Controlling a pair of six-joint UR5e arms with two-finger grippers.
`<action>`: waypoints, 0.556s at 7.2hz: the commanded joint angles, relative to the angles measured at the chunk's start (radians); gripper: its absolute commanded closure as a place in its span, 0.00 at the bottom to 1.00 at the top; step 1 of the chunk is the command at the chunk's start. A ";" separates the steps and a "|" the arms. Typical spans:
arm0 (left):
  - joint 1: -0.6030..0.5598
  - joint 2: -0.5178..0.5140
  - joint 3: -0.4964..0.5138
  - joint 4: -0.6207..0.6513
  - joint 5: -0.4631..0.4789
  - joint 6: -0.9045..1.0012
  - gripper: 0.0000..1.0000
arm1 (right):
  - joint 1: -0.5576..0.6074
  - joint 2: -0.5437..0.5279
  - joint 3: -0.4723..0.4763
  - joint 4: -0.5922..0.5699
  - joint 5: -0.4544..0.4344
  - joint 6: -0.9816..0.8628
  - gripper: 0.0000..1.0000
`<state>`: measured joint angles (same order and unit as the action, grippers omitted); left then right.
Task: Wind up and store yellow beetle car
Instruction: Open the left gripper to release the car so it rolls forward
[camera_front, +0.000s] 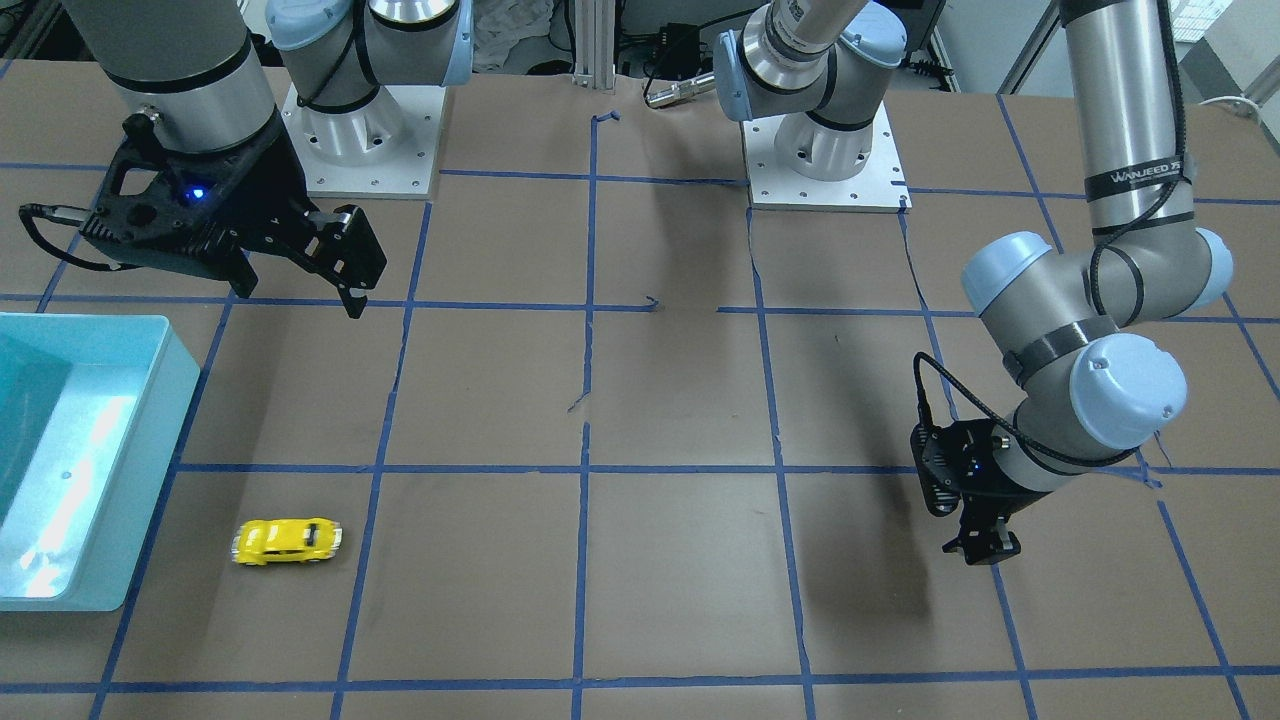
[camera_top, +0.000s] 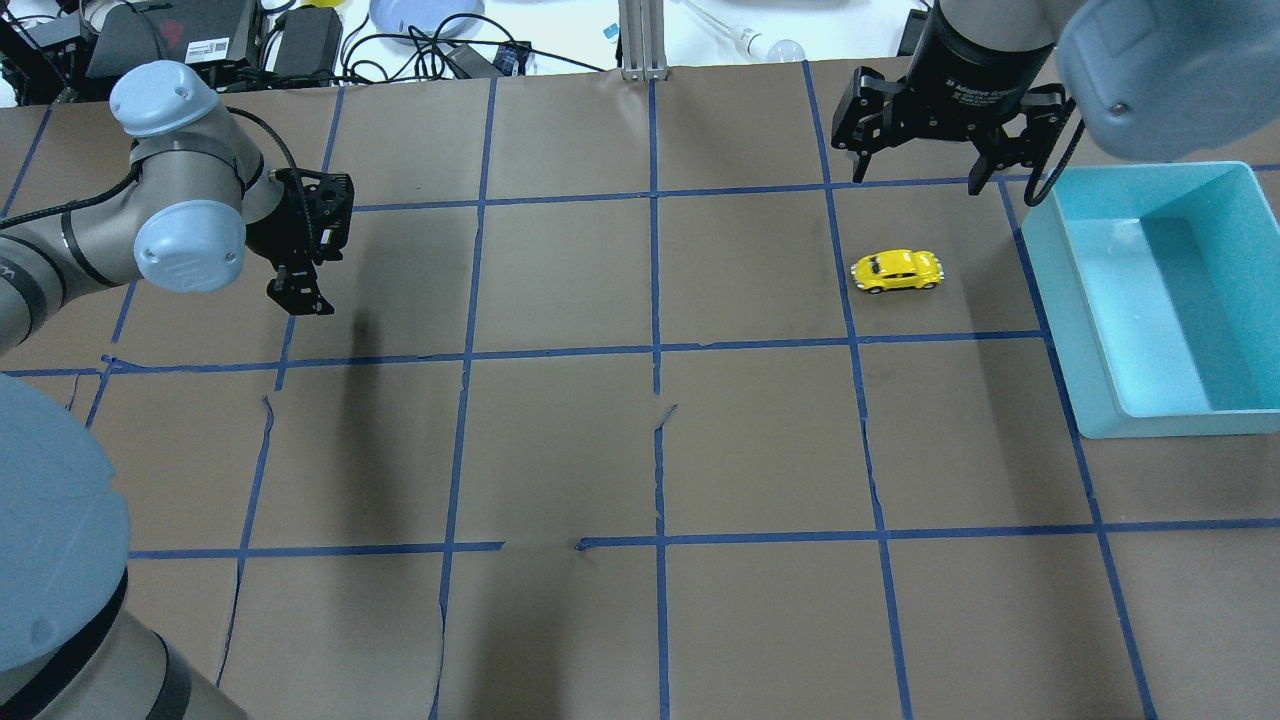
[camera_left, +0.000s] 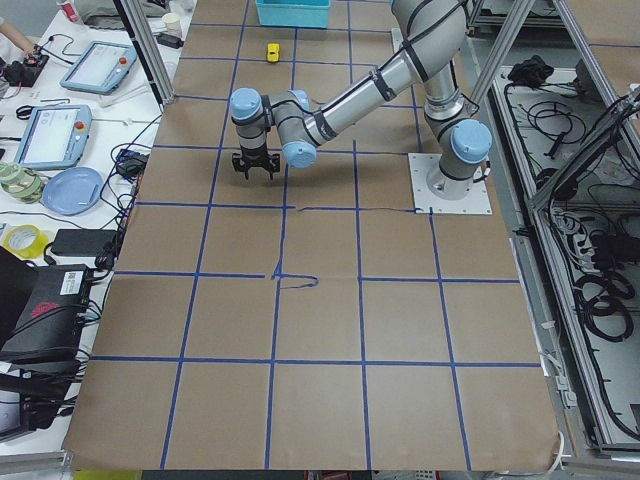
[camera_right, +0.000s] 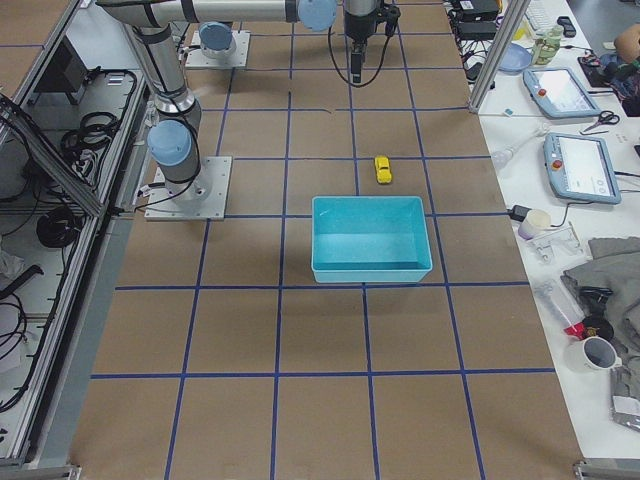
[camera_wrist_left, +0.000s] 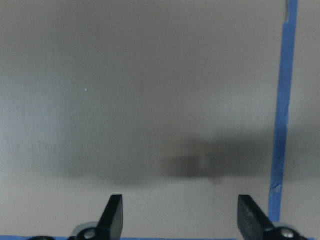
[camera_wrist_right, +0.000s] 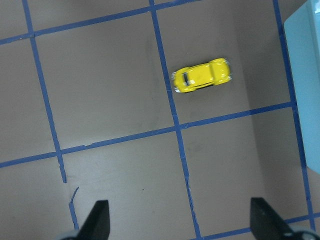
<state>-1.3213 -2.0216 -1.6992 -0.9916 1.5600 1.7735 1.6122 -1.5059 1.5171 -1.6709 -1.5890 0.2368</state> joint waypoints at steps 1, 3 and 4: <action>-0.030 0.061 0.003 -0.067 0.000 -0.131 0.17 | 0.000 0.001 0.000 0.002 0.000 -0.002 0.00; -0.044 0.130 0.004 -0.135 -0.002 -0.226 0.17 | 0.000 0.006 -0.003 0.000 0.000 -0.014 0.00; -0.070 0.170 0.006 -0.166 0.002 -0.311 0.17 | 0.000 0.006 -0.005 0.005 -0.002 -0.030 0.00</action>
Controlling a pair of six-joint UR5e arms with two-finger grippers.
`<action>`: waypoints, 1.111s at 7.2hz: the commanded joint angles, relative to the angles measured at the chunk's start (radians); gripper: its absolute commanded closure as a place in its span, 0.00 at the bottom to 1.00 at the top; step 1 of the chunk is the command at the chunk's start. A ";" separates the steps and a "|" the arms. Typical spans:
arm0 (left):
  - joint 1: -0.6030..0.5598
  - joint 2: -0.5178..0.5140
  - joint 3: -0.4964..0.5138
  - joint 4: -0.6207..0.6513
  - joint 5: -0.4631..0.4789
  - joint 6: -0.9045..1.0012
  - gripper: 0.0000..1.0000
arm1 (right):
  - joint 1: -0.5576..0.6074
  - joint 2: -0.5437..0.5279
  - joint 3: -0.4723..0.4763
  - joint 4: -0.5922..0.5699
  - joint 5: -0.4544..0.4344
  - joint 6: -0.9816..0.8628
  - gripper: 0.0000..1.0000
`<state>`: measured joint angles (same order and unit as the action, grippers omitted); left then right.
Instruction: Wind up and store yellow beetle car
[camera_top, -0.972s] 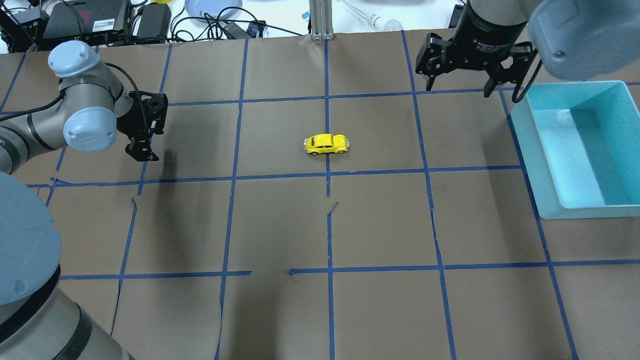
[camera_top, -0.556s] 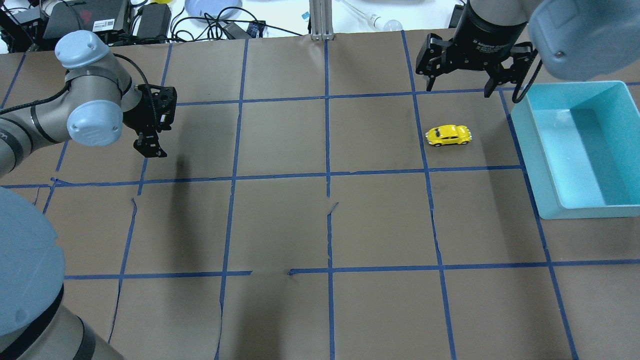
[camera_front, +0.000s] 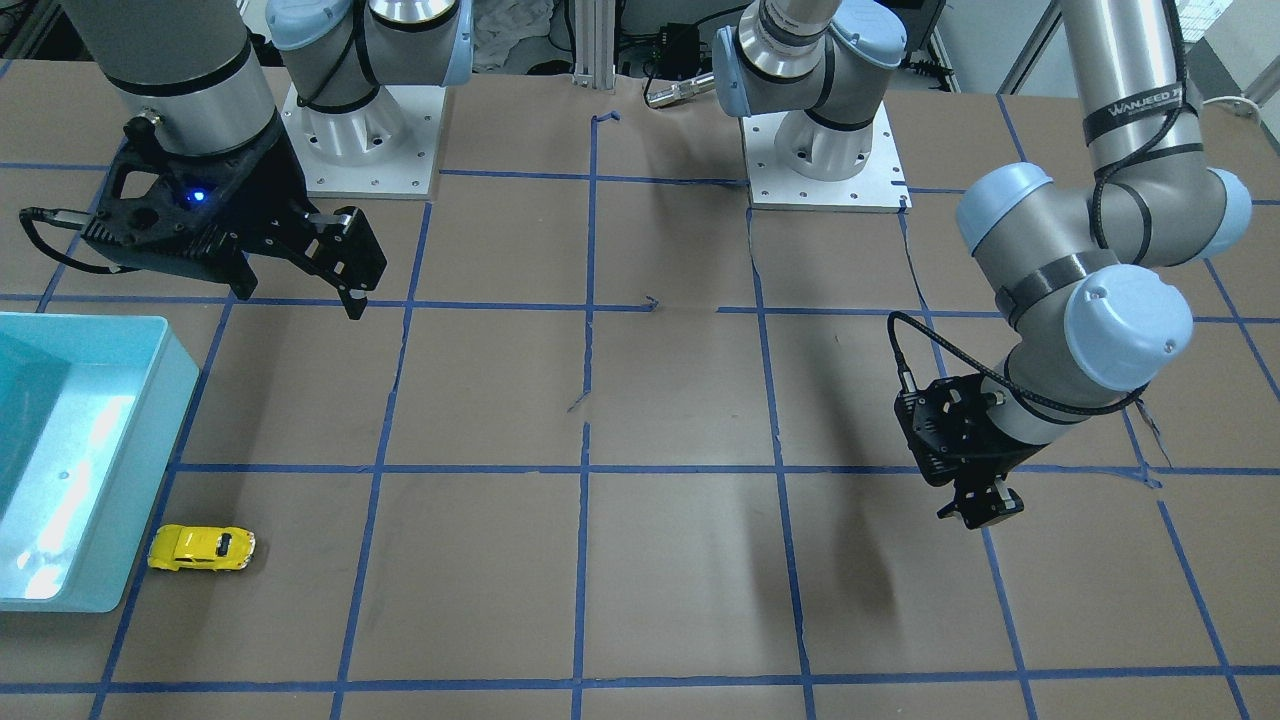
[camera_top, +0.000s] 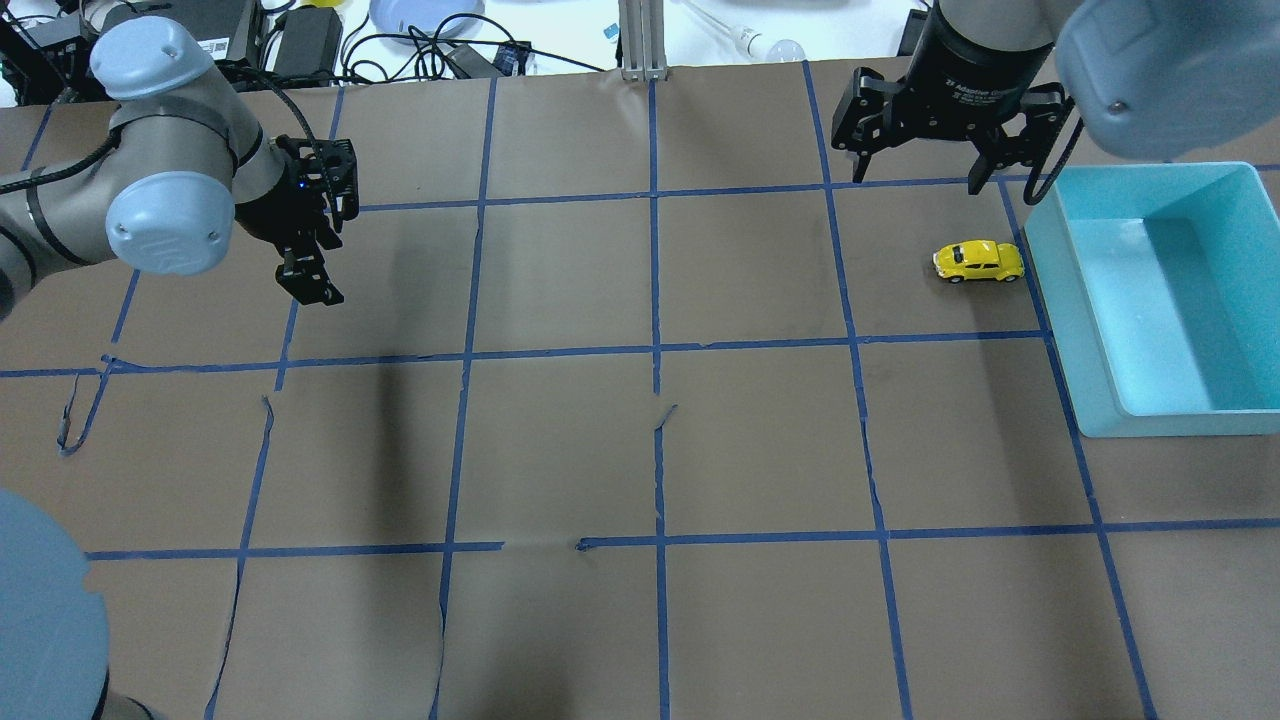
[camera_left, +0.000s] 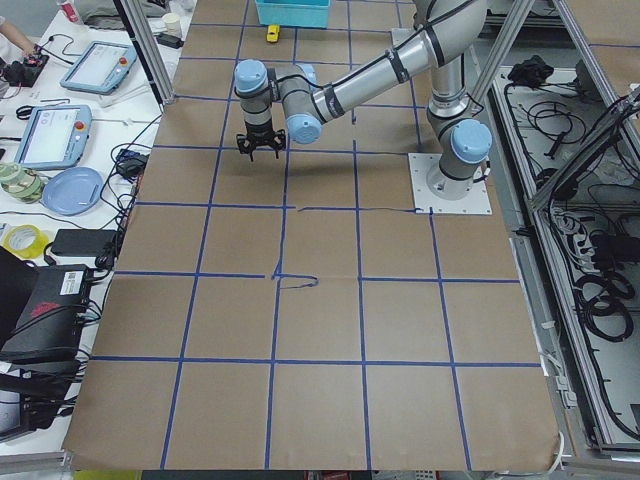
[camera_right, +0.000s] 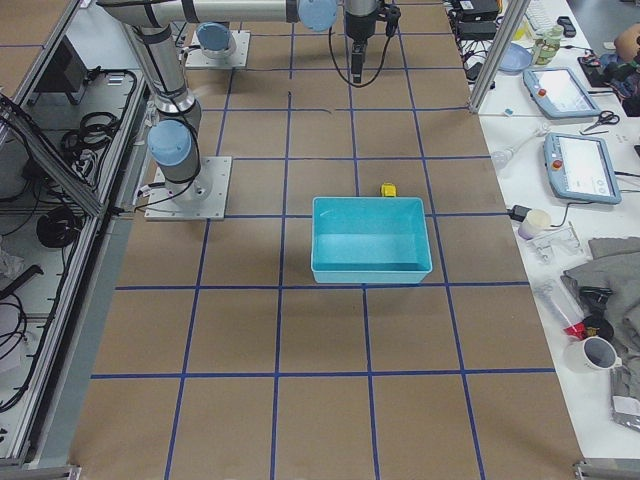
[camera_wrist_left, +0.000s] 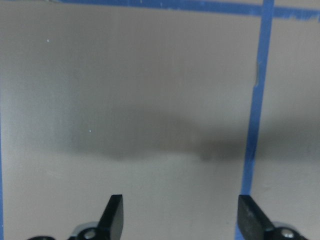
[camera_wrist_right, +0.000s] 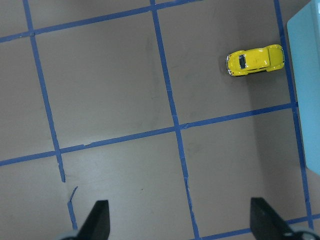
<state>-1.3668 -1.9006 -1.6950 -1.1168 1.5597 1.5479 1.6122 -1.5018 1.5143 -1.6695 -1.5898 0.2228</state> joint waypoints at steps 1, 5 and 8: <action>-0.069 0.086 0.014 -0.088 0.008 -0.174 0.17 | -0.001 0.003 -0.012 -0.003 -0.010 -0.014 0.00; -0.156 0.199 0.097 -0.319 -0.001 -0.655 0.17 | -0.009 0.002 -0.028 0.002 -0.054 -0.016 0.00; -0.202 0.280 0.097 -0.348 -0.004 -1.033 0.17 | -0.009 0.006 -0.028 -0.006 -0.056 -0.014 0.00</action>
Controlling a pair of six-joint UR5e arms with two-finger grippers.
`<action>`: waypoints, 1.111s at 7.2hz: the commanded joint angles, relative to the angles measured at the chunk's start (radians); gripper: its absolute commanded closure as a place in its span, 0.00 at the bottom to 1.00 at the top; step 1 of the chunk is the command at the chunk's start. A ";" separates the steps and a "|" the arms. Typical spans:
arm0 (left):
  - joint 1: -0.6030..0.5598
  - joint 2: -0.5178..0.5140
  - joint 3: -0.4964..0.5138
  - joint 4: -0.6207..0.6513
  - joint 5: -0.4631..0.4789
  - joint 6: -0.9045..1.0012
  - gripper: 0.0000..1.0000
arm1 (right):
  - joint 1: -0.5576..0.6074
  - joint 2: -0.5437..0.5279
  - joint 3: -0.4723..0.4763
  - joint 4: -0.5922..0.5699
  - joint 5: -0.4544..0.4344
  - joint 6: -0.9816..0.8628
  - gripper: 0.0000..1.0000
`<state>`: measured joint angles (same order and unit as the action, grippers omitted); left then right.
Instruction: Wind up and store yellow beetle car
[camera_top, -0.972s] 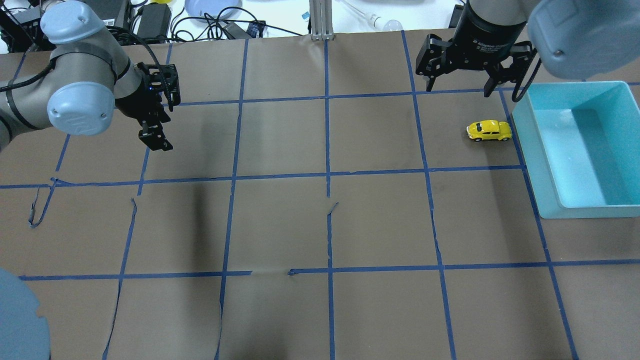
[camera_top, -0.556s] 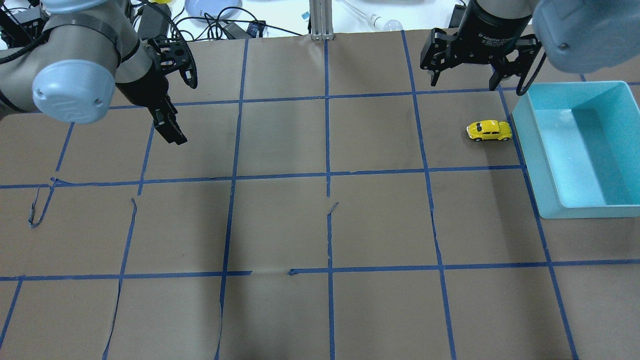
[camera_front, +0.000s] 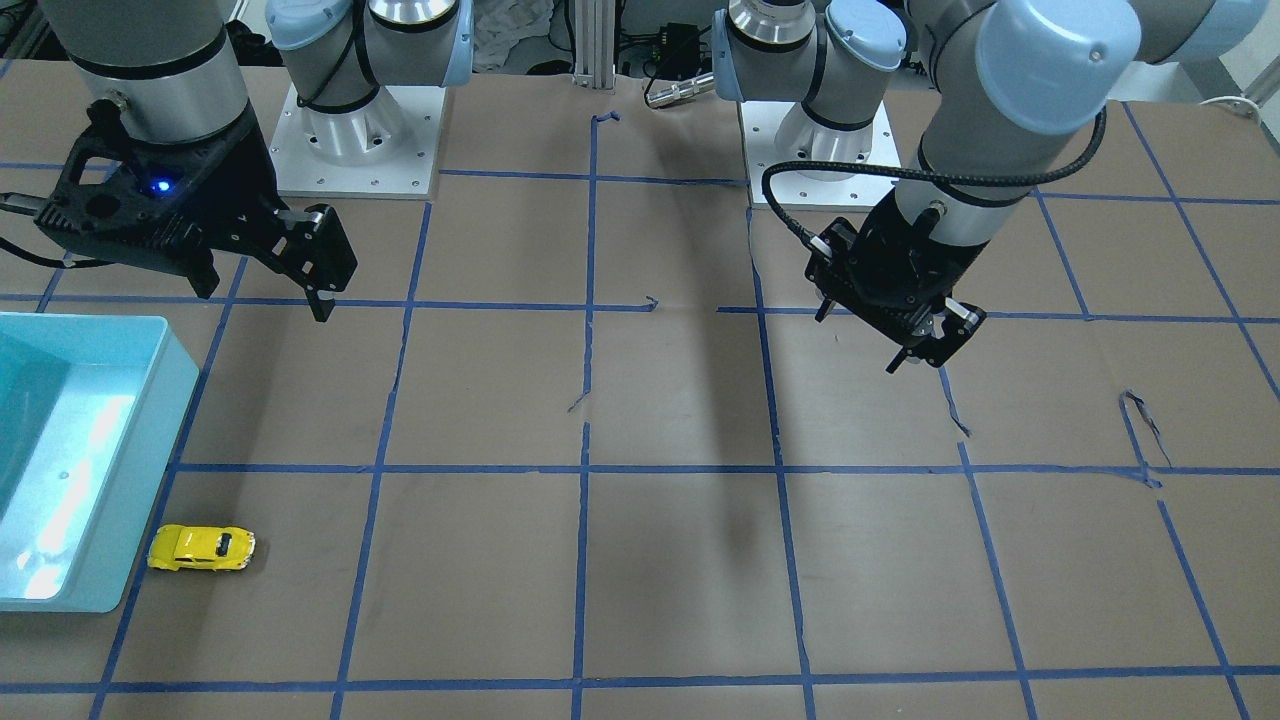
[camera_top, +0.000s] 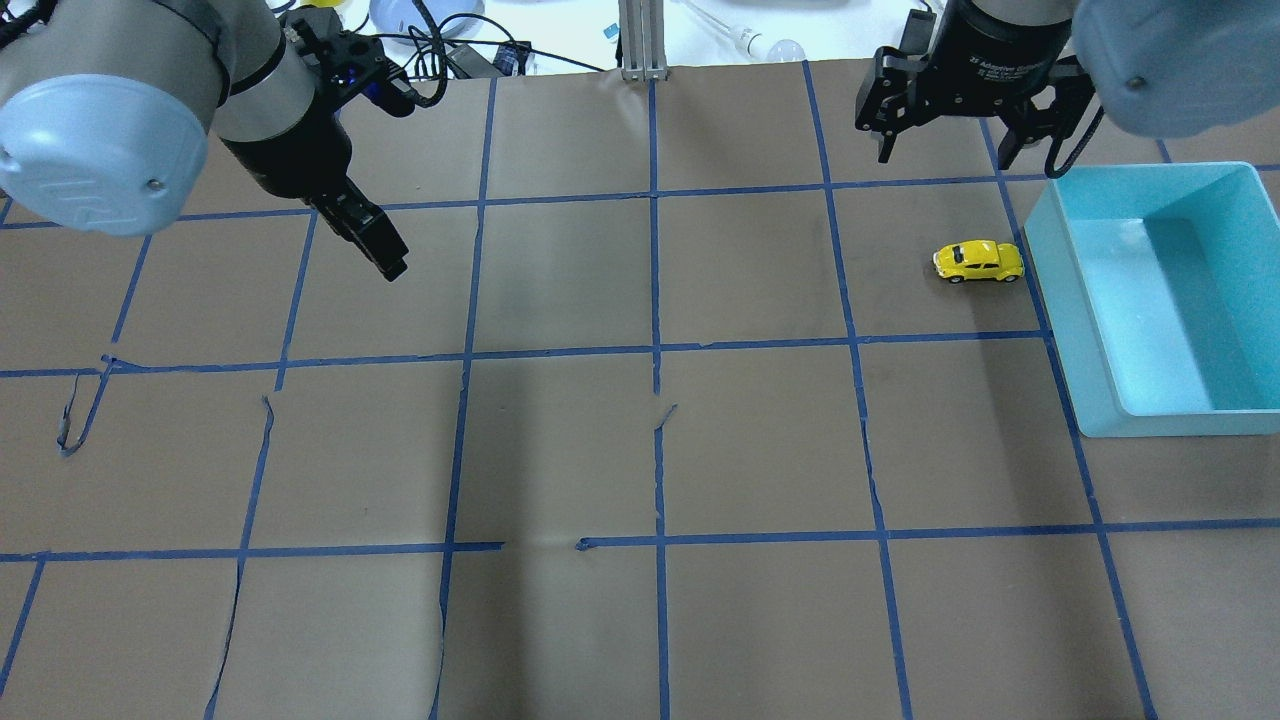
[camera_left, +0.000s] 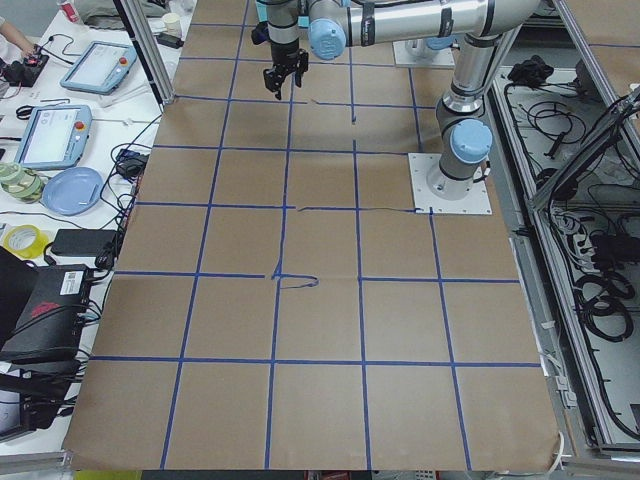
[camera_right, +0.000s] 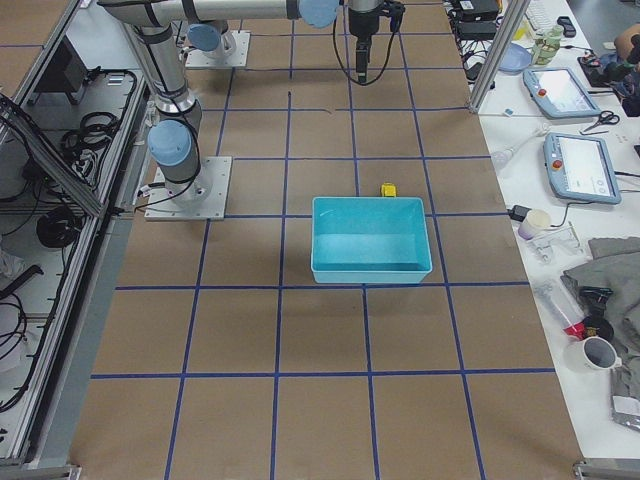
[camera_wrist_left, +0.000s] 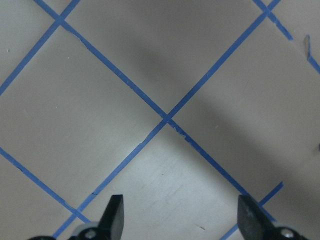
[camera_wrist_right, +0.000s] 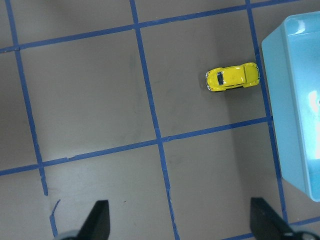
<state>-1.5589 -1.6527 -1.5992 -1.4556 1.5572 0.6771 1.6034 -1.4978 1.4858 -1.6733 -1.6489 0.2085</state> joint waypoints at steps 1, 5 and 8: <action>-0.010 0.068 0.001 -0.029 0.000 -0.286 0.17 | 0.001 0.002 0.004 -0.006 -0.006 0.002 0.00; -0.012 0.102 -0.001 -0.046 0.018 -0.672 0.10 | -0.005 0.001 0.013 -0.025 0.009 -0.090 0.00; -0.010 0.106 -0.008 -0.037 0.061 -0.720 0.06 | -0.022 0.019 0.053 -0.026 0.012 -0.493 0.00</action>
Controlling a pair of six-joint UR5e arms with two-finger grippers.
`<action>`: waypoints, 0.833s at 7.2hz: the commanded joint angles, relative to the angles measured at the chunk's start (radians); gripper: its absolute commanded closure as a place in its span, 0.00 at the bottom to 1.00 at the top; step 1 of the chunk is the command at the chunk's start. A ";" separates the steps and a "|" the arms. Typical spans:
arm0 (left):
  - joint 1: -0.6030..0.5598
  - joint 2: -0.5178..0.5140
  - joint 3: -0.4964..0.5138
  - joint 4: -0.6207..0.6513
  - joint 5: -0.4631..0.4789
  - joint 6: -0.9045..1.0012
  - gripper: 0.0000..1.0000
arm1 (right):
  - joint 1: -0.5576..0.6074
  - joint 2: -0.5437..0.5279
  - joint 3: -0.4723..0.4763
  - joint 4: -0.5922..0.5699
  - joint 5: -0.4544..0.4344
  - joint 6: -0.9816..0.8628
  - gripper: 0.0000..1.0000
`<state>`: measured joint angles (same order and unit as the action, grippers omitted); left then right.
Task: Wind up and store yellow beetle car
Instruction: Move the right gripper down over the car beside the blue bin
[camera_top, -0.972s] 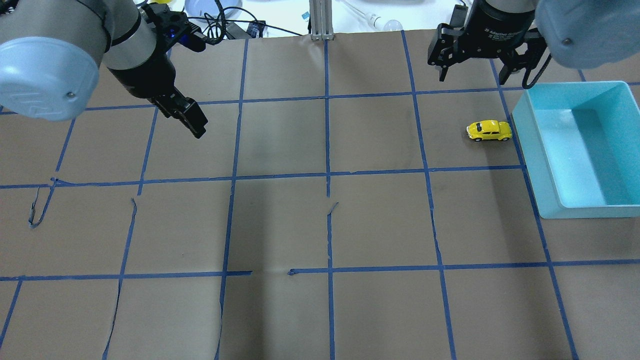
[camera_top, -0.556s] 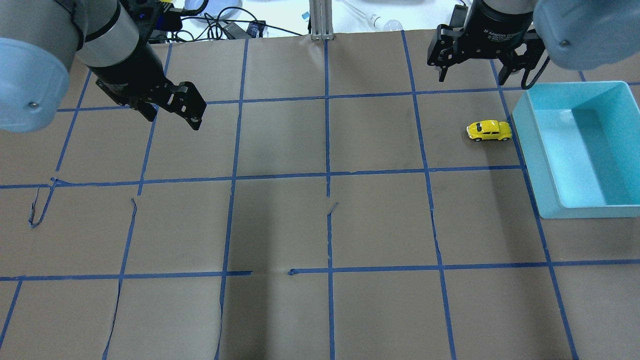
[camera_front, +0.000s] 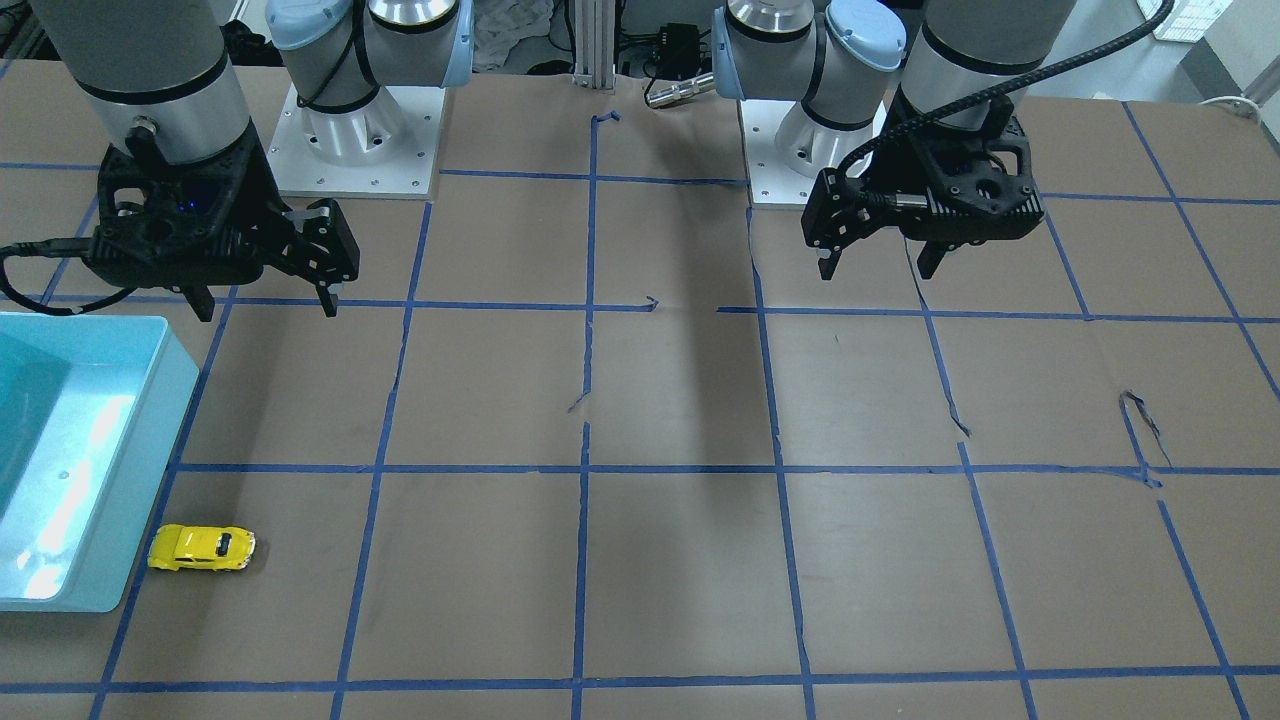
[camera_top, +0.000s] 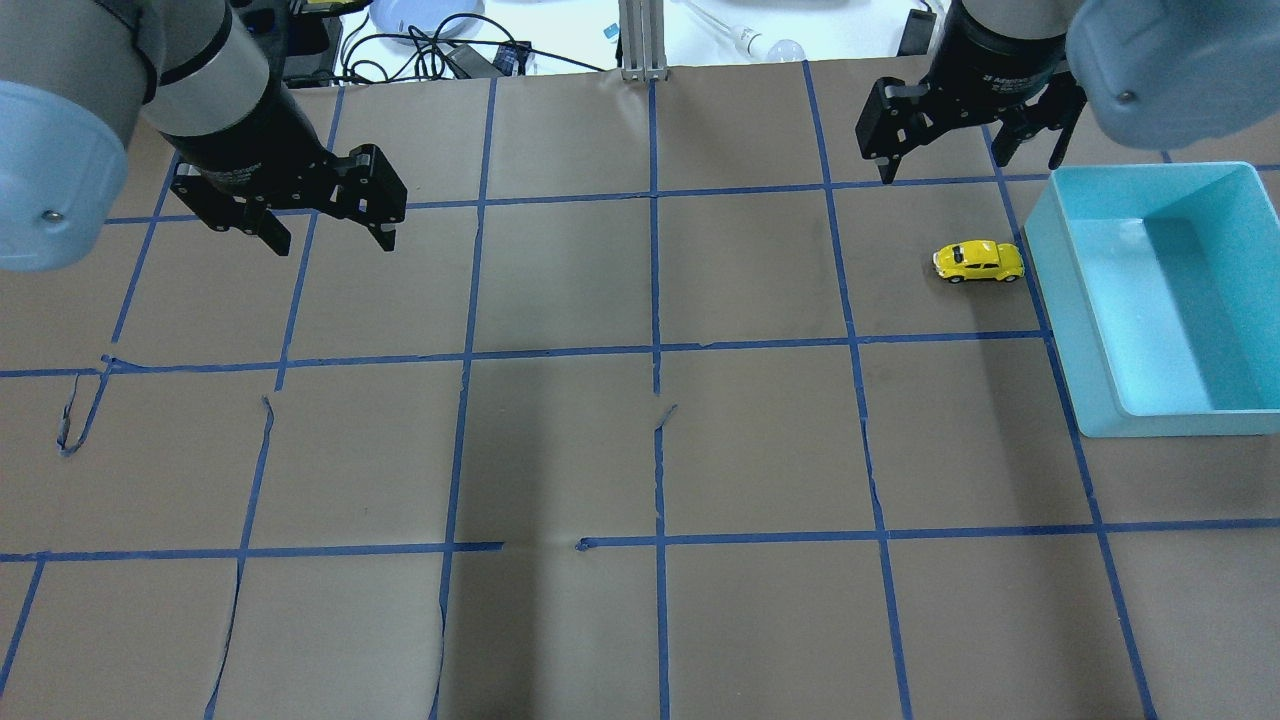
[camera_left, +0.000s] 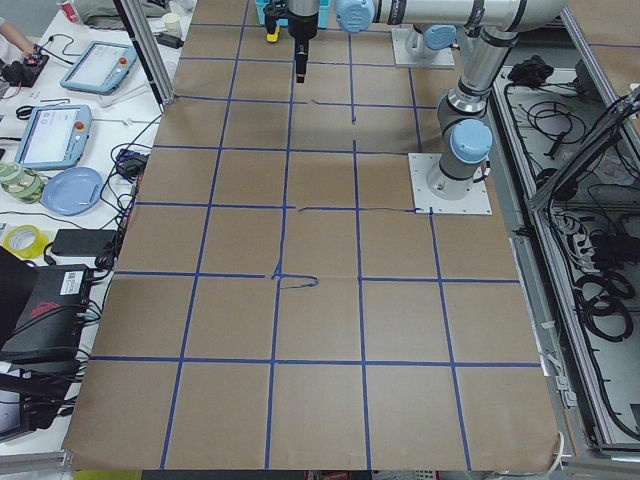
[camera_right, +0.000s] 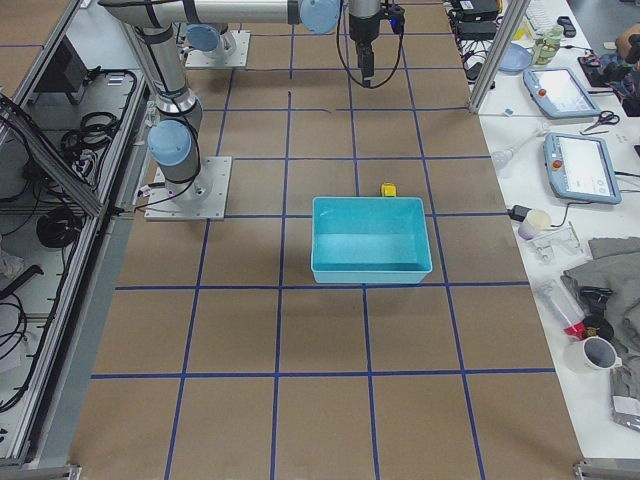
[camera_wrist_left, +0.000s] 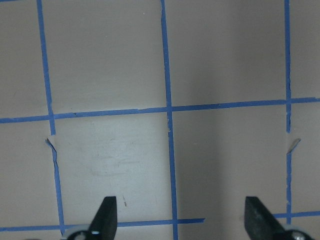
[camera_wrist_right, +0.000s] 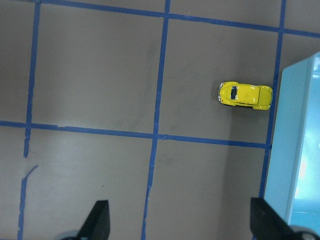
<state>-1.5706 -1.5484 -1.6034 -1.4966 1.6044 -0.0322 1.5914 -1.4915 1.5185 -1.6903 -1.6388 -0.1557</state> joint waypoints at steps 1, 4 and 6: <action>0.001 -0.002 0.003 0.012 0.011 -0.018 0.06 | -0.031 0.042 0.037 -0.018 0.001 -0.307 0.00; 0.000 -0.009 0.003 0.029 0.002 -0.064 0.06 | -0.117 0.115 0.078 -0.067 -0.001 -0.854 0.00; 0.001 -0.003 0.000 0.051 0.011 -0.052 0.06 | -0.168 0.201 0.084 -0.170 -0.009 -1.135 0.00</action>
<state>-1.5697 -1.5550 -1.6007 -1.4564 1.6112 -0.0911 1.4585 -1.3426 1.5976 -1.8078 -1.6444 -1.1107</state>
